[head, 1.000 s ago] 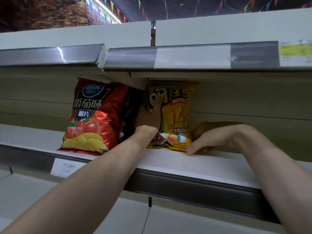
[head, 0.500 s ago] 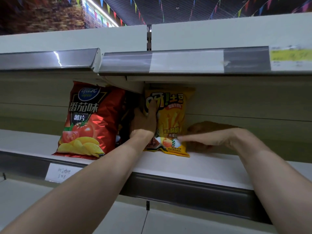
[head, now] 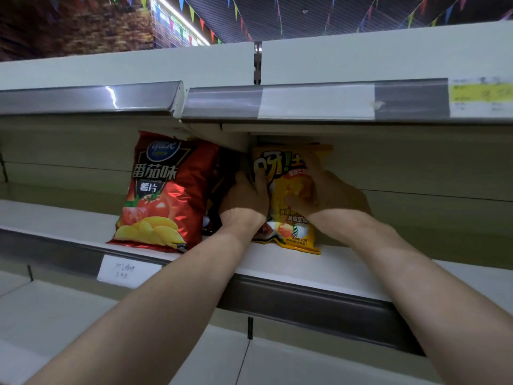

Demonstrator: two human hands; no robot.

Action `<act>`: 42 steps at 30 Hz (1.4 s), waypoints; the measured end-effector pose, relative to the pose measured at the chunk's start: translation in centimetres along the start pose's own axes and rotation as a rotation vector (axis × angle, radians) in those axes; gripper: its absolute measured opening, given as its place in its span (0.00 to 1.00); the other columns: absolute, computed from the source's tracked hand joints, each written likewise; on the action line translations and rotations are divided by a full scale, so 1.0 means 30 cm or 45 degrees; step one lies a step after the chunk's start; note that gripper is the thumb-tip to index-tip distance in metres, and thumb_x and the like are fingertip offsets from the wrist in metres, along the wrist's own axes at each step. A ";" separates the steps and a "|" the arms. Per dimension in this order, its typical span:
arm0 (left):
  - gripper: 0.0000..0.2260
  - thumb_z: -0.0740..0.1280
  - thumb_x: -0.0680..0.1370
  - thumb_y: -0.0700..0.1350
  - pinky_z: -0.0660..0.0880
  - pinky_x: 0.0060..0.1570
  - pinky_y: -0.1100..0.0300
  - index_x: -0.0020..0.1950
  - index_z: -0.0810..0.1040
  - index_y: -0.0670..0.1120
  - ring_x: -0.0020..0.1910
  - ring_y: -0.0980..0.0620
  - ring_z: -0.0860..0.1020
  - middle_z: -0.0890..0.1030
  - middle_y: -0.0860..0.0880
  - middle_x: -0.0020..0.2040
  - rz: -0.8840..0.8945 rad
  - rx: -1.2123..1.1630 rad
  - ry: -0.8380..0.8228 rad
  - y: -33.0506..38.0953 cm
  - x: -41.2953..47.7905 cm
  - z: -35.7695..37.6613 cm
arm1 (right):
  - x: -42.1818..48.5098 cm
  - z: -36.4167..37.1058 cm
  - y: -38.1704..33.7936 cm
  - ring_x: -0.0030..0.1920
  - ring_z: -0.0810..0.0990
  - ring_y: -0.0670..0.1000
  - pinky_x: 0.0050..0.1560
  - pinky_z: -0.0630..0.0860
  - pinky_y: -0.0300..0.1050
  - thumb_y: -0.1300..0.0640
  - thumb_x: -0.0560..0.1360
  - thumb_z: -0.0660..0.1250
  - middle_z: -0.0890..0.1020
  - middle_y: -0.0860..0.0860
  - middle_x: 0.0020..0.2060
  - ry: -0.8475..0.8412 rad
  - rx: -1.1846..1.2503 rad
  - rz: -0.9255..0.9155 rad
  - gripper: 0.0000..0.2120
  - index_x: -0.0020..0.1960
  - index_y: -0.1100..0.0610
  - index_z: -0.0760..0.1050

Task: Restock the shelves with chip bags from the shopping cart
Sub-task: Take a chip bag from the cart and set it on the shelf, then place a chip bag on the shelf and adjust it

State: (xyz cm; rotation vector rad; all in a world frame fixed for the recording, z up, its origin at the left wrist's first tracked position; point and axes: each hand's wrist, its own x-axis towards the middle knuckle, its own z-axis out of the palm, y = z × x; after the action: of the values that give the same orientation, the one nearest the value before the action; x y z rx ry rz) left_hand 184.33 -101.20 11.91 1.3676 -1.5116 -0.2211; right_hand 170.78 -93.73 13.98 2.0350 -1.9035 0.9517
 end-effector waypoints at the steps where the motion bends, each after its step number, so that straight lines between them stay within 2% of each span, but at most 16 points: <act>1: 0.24 0.50 0.83 0.58 0.71 0.53 0.52 0.63 0.70 0.40 0.58 0.37 0.77 0.78 0.37 0.58 0.014 0.050 0.009 0.001 -0.006 -0.003 | -0.004 0.002 -0.010 0.60 0.76 0.57 0.57 0.72 0.48 0.36 0.76 0.61 0.74 0.50 0.64 -0.051 -0.071 -0.021 0.35 0.77 0.38 0.46; 3: 0.23 0.50 0.83 0.58 0.71 0.50 0.52 0.61 0.71 0.40 0.56 0.37 0.77 0.79 0.37 0.56 0.050 0.153 0.053 0.010 -0.018 -0.011 | -0.007 0.012 -0.018 0.62 0.75 0.58 0.57 0.70 0.47 0.37 0.78 0.58 0.73 0.51 0.66 -0.138 -0.145 -0.026 0.33 0.78 0.41 0.48; 7: 0.21 0.53 0.83 0.55 0.71 0.52 0.51 0.64 0.70 0.40 0.58 0.37 0.75 0.75 0.38 0.60 0.107 0.259 0.119 0.038 -0.040 -0.063 | -0.031 -0.023 -0.043 0.64 0.73 0.58 0.57 0.67 0.46 0.47 0.84 0.53 0.74 0.56 0.65 -0.518 -0.067 0.093 0.20 0.72 0.53 0.66; 9: 0.19 0.55 0.83 0.54 0.70 0.53 0.51 0.64 0.71 0.41 0.59 0.37 0.73 0.73 0.38 0.62 0.142 0.217 0.146 0.059 -0.066 -0.095 | -0.051 -0.045 -0.054 0.55 0.75 0.58 0.50 0.68 0.46 0.47 0.83 0.53 0.77 0.56 0.56 -0.467 -0.048 0.023 0.14 0.62 0.54 0.71; 11: 0.15 0.58 0.82 0.52 0.71 0.52 0.51 0.62 0.73 0.43 0.58 0.38 0.74 0.74 0.40 0.61 0.120 0.109 0.189 0.075 -0.102 -0.128 | -0.082 -0.064 -0.080 0.46 0.74 0.57 0.43 0.68 0.46 0.46 0.82 0.53 0.76 0.53 0.47 -0.340 -0.071 -0.075 0.10 0.51 0.52 0.67; 12: 0.14 0.60 0.81 0.51 0.72 0.52 0.51 0.61 0.74 0.44 0.57 0.39 0.75 0.76 0.41 0.59 0.065 0.024 0.202 0.080 -0.120 -0.145 | -0.095 -0.069 -0.091 0.45 0.75 0.57 0.41 0.67 0.46 0.45 0.82 0.54 0.77 0.53 0.46 -0.259 -0.094 -0.127 0.11 0.50 0.52 0.67; 16: 0.06 0.63 0.78 0.46 0.75 0.55 0.49 0.51 0.77 0.45 0.53 0.41 0.79 0.82 0.43 0.50 -0.144 -0.253 0.331 0.056 -0.223 -0.255 | -0.172 -0.066 -0.159 0.52 0.78 0.57 0.40 0.67 0.45 0.46 0.81 0.57 0.80 0.52 0.52 0.008 -0.116 -0.507 0.14 0.61 0.51 0.73; 18: 0.04 0.64 0.78 0.46 0.77 0.54 0.50 0.47 0.77 0.48 0.49 0.44 0.80 0.82 0.47 0.43 -0.232 -0.289 0.403 0.021 -0.294 -0.332 | -0.218 -0.047 -0.210 0.54 0.78 0.57 0.42 0.70 0.47 0.46 0.80 0.58 0.81 0.52 0.54 0.002 -0.038 -0.654 0.14 0.61 0.50 0.75; 20: 0.04 0.64 0.77 0.45 0.78 0.53 0.51 0.49 0.77 0.47 0.47 0.45 0.80 0.78 0.51 0.39 -0.319 -0.291 0.450 -0.027 -0.371 -0.418 | -0.265 -0.011 -0.278 0.56 0.78 0.59 0.44 0.71 0.49 0.45 0.80 0.58 0.81 0.51 0.55 -0.051 0.035 -0.757 0.13 0.58 0.50 0.76; 23: 0.02 0.64 0.76 0.44 0.78 0.49 0.50 0.46 0.76 0.48 0.45 0.44 0.80 0.79 0.49 0.41 -0.427 -0.218 0.534 -0.115 -0.494 -0.562 | -0.346 0.041 -0.402 0.56 0.78 0.59 0.43 0.69 0.48 0.46 0.79 0.58 0.81 0.51 0.55 -0.150 0.145 -0.901 0.13 0.57 0.49 0.76; 25: 0.01 0.64 0.77 0.44 0.78 0.48 0.50 0.47 0.75 0.49 0.45 0.45 0.79 0.79 0.48 0.43 -0.486 -0.109 0.590 -0.169 -0.590 -0.670 | -0.416 0.072 -0.496 0.55 0.78 0.58 0.44 0.71 0.48 0.47 0.80 0.58 0.82 0.51 0.53 -0.188 0.240 -1.022 0.13 0.57 0.50 0.77; 29: 0.04 0.64 0.76 0.44 0.79 0.49 0.49 0.50 0.76 0.48 0.44 0.46 0.79 0.76 0.51 0.40 -0.619 0.058 0.707 -0.243 -0.798 -0.900 | -0.579 0.101 -0.699 0.57 0.78 0.56 0.47 0.72 0.47 0.47 0.80 0.57 0.82 0.49 0.54 -0.281 0.408 -1.268 0.14 0.60 0.49 0.76; 33: 0.06 0.64 0.77 0.43 0.78 0.45 0.53 0.53 0.76 0.46 0.41 0.49 0.76 0.76 0.50 0.40 -0.761 0.223 0.817 -0.274 -1.028 -1.136 | -0.773 0.096 -0.912 0.56 0.78 0.55 0.45 0.69 0.47 0.47 0.81 0.56 0.81 0.48 0.52 -0.352 0.573 -1.490 0.14 0.61 0.49 0.75; 38: 0.05 0.67 0.76 0.44 0.74 0.36 0.59 0.51 0.76 0.48 0.40 0.49 0.78 0.80 0.48 0.43 -0.984 0.429 0.882 -0.267 -1.357 -1.405 | -1.056 0.053 -1.151 0.56 0.78 0.54 0.50 0.74 0.48 0.45 0.80 0.58 0.81 0.48 0.51 -0.503 0.754 -1.742 0.14 0.60 0.49 0.75; 42: 0.07 0.68 0.77 0.44 0.74 0.37 0.60 0.54 0.77 0.46 0.37 0.52 0.76 0.79 0.48 0.43 -1.145 0.522 1.016 -0.227 -1.617 -1.618 | -1.284 0.006 -1.308 0.52 0.79 0.56 0.47 0.75 0.49 0.45 0.79 0.59 0.82 0.49 0.47 -0.633 0.835 -1.863 0.12 0.55 0.50 0.76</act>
State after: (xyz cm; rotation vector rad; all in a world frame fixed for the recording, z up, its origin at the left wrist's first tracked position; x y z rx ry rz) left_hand 216.27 -40.89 2.03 2.0691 -0.2220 0.0989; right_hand 209.37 -56.17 2.84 3.2058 0.2892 0.6126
